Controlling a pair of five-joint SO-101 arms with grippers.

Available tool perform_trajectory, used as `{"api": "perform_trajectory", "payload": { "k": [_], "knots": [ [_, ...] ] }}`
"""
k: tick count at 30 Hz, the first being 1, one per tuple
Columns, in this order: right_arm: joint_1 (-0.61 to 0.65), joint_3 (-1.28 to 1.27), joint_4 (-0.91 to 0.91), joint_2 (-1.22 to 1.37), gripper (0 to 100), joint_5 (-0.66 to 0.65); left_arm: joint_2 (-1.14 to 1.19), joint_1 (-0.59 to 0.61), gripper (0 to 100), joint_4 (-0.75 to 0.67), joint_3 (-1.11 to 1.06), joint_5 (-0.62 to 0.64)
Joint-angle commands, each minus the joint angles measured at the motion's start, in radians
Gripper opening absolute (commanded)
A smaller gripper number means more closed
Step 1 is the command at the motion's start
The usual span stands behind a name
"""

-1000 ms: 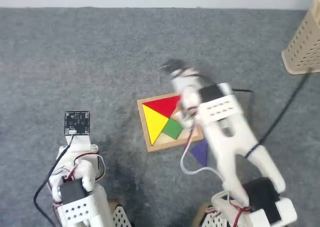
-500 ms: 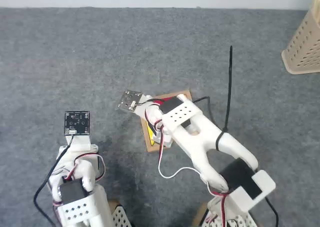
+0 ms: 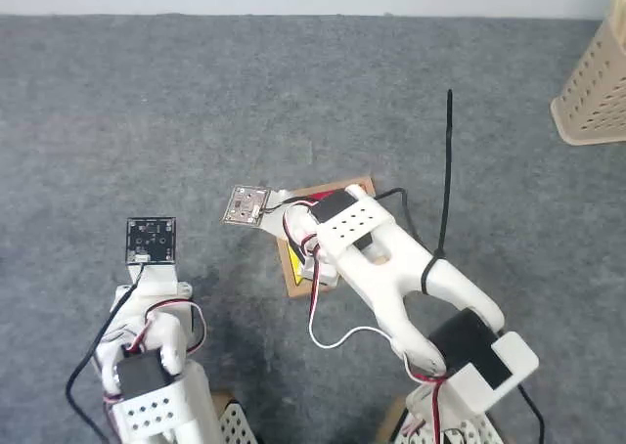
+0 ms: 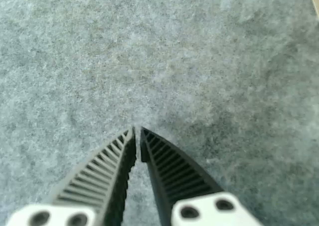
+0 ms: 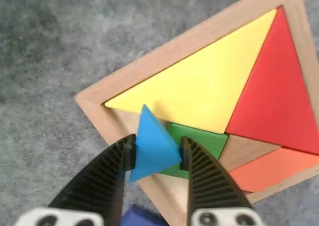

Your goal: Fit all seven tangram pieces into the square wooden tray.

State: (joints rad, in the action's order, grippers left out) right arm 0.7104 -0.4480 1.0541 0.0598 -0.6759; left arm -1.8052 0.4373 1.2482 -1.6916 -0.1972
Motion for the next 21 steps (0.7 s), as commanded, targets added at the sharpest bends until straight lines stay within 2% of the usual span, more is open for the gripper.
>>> {"api": "perform_trajectory", "payload": {
  "k": [1, 14, 18, 21],
  "knots": [
    [0.008, 0.066, -0.016, -0.008, 13.5, -0.025, -0.014, 0.003, 1, 0.008, 0.007, -0.005],
    [0.008, 0.064, -0.008, -0.008, 14.0, -0.025, -0.014, 0.003, 1, 0.008, 0.007, -0.005],
    [0.007, 0.061, -0.007, -0.008, 20.3, -0.02, -0.014, 0.003, 1, 0.008, 0.007, -0.005],
    [0.005, 0.06, -0.007, -0.008, 19.6, -0.02, -0.014, 0.003, 1, 0.008, 0.007, -0.005]
  ]
}}
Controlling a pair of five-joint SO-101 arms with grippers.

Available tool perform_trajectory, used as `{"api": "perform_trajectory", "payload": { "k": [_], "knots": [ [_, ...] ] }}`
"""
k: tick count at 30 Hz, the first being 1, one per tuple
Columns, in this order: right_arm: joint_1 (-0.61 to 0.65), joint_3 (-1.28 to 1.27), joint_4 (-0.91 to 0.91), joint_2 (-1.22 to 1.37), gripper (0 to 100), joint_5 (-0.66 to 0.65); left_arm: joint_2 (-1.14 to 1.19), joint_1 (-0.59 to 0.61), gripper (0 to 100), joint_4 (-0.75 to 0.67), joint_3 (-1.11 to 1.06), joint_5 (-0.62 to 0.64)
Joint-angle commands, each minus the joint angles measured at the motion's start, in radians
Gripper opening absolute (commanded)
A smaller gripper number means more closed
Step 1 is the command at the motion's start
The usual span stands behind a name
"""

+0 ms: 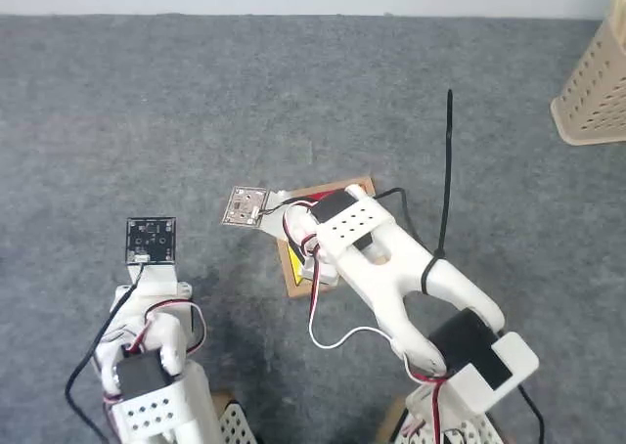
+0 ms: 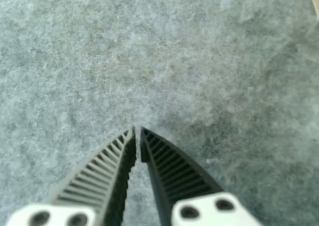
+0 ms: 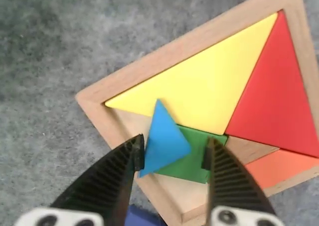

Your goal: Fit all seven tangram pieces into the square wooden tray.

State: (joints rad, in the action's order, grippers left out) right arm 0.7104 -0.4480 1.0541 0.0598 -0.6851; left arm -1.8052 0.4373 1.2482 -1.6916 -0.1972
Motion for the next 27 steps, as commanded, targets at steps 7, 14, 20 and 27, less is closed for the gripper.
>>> {"api": "perform_trajectory", "payload": {
  "k": [7, 14, 20, 27],
  "knots": [
    [-0.01, 0.064, 0.004, -0.016, 10.3, 0.009, -0.014, 0.003, 1, 0.008, 0.007, -0.005],
    [-0.059, 0.069, 0.007, -0.076, 2.2, 0.078, -0.014, 0.003, 1, 0.008, 0.007, -0.005],
    [-0.077, 0.058, 0.002, -0.143, 2.0, 0.172, -0.014, 0.003, 1, 0.008, 0.007, -0.005],
    [-0.077, 0.031, -0.019, -0.157, 2.0, 0.173, -0.014, 0.003, 1, 0.008, 0.007, -0.005]
  ]
}}
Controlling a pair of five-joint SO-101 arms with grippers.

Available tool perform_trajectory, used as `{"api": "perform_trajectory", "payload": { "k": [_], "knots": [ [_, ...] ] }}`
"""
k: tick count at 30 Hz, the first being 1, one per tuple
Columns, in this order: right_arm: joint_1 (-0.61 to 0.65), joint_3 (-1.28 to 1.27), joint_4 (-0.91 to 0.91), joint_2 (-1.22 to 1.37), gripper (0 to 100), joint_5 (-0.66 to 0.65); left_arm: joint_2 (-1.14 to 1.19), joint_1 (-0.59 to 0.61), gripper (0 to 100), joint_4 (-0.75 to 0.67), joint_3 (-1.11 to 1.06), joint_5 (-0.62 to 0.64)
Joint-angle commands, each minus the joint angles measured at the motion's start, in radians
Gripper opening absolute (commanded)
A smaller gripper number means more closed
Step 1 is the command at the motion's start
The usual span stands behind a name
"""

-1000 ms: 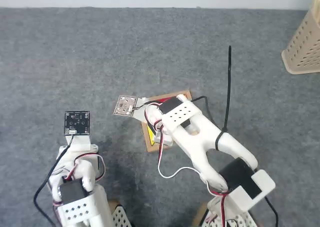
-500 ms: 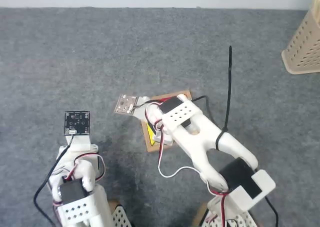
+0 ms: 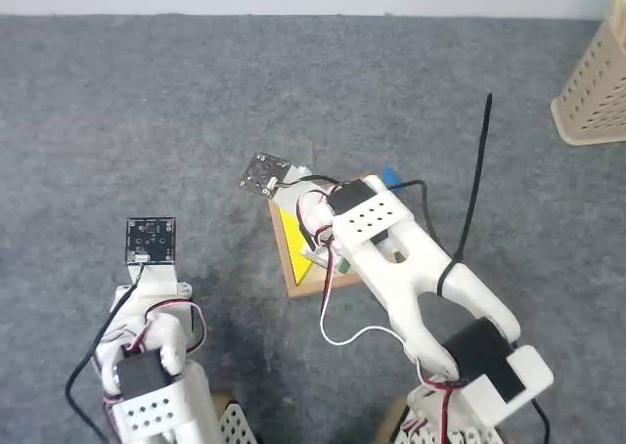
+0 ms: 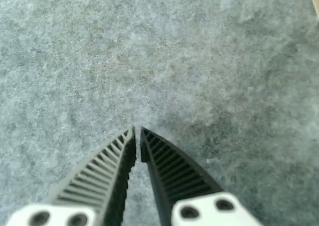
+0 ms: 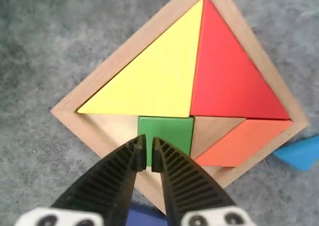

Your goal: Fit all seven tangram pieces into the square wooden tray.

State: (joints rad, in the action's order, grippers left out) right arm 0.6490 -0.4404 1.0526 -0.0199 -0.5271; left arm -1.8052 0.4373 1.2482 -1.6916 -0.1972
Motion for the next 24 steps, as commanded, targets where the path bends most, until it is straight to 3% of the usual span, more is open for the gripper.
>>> {"api": "perform_trajectory", "payload": {
  "k": [1, 4, 8, 12, 18, 24],
  "knots": [
    [-0.024, 0.026, -0.012, -0.081, 2.0, 0.015, -0.014, 0.003, 1, 0.008, 0.007, -0.005],
    [-0.085, 0.025, -0.015, -0.128, 2.0, 0.035, -0.014, 0.003, 1, 0.008, 0.007, -0.005],
    [-0.252, 0.044, -0.05, -0.174, 2.8, 0.161, -0.014, 0.003, 1, 0.008, 0.007, -0.005],
    [-0.378, 0.157, -0.079, -0.081, 11.6, 0.334, -0.014, 0.003, 1, 0.008, 0.007, -0.005],
    [-0.389, 0.477, 0.028, 0.234, 19.5, 0.551, -0.014, 0.003, 1, 0.008, 0.007, -0.005],
    [-0.387, 0.784, 0.182, 0.522, 20.9, 0.615, -0.014, 0.003, 1, 0.008, 0.007, -0.005]
  ]
}}
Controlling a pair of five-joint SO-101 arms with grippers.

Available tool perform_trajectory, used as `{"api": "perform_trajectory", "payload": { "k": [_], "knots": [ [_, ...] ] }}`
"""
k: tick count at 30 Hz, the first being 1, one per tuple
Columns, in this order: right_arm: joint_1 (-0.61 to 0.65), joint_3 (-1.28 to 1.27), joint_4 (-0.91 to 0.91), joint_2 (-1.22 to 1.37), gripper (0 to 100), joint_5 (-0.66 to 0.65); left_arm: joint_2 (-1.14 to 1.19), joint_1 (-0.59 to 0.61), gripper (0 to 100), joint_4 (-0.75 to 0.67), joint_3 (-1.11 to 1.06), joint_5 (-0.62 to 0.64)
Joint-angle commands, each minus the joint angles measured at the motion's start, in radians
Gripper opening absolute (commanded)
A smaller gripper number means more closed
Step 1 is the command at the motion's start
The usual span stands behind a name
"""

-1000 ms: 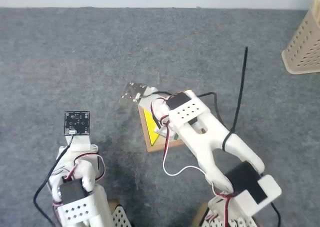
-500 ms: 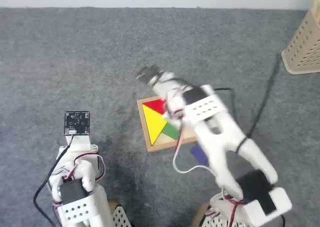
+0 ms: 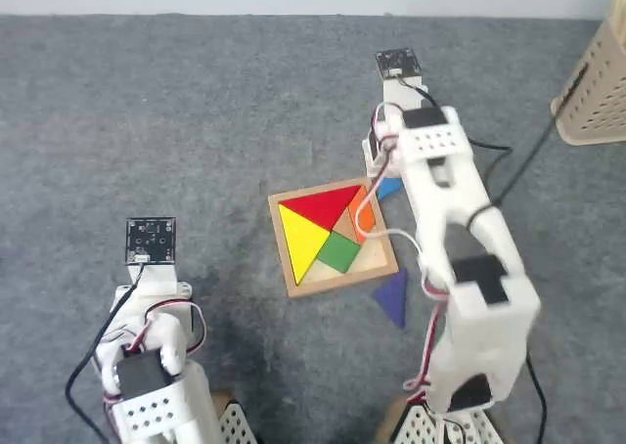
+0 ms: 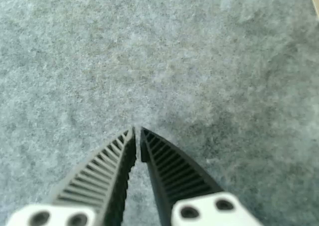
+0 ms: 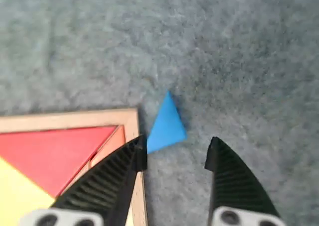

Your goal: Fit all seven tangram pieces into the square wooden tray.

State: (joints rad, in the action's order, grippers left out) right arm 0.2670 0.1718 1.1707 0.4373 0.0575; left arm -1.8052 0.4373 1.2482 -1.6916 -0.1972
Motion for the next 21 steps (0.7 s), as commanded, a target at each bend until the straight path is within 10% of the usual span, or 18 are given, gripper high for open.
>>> {"api": "perform_trajectory", "payload": {
  "k": [1, 21],
  "knots": [
    [-0.005, 0.206, 0.077, 0.102, 20.9, 0.031, -0.014, 0.003, 1, 0.008, 0.007, -0.005],
    [-0.01, 0.29, 0.082, 0.257, 15.1, 0.028, -0.014, 0.003, 1, 0.008, 0.007, -0.005]
  ]
}}
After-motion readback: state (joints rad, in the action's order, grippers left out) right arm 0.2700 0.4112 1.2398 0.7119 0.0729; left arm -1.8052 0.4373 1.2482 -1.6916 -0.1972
